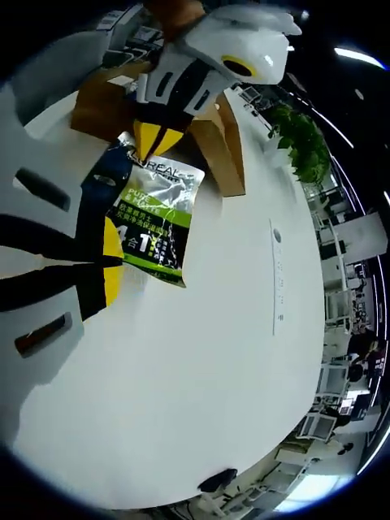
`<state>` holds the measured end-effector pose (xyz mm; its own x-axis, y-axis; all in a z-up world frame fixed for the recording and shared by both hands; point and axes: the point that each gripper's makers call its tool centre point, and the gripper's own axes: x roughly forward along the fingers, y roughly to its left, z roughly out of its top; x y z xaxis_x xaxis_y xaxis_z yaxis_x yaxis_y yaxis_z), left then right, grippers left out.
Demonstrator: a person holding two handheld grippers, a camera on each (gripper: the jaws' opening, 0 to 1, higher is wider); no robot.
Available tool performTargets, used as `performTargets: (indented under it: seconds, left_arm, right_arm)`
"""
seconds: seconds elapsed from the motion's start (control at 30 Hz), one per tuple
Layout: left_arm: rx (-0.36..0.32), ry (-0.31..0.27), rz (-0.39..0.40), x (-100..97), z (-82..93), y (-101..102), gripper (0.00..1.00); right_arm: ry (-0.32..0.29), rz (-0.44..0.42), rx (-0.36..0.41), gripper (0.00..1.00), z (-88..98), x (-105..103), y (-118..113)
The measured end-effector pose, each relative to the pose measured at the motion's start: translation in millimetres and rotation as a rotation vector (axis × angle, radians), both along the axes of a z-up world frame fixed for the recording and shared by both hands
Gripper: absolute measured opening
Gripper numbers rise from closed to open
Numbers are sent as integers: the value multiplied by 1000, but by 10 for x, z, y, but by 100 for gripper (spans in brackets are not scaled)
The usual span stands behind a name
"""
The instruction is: Operate the shoe box by opening the lid, removing the specified soft item, and placing it in the target area until the item is outside and the box remains undamaged.
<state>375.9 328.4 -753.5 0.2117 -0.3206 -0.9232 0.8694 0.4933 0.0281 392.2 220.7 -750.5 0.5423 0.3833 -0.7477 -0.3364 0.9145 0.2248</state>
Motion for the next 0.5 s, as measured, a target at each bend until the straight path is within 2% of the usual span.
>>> performTargets:
  seconds: [0.13,0.23,0.5]
  left_arm:
    - [56,-9,-59,-42,-114,-7,0]
    - [72,-2,-66,-56,-196,1,0]
    - [151,-50,-136,-13,-310,65,1]
  right_arm:
    - [4,7,-7,0,-89,36,17]
    - [8,17,-11,0,-170,41,37]
    - [6,14,0,0,-321,87,80]
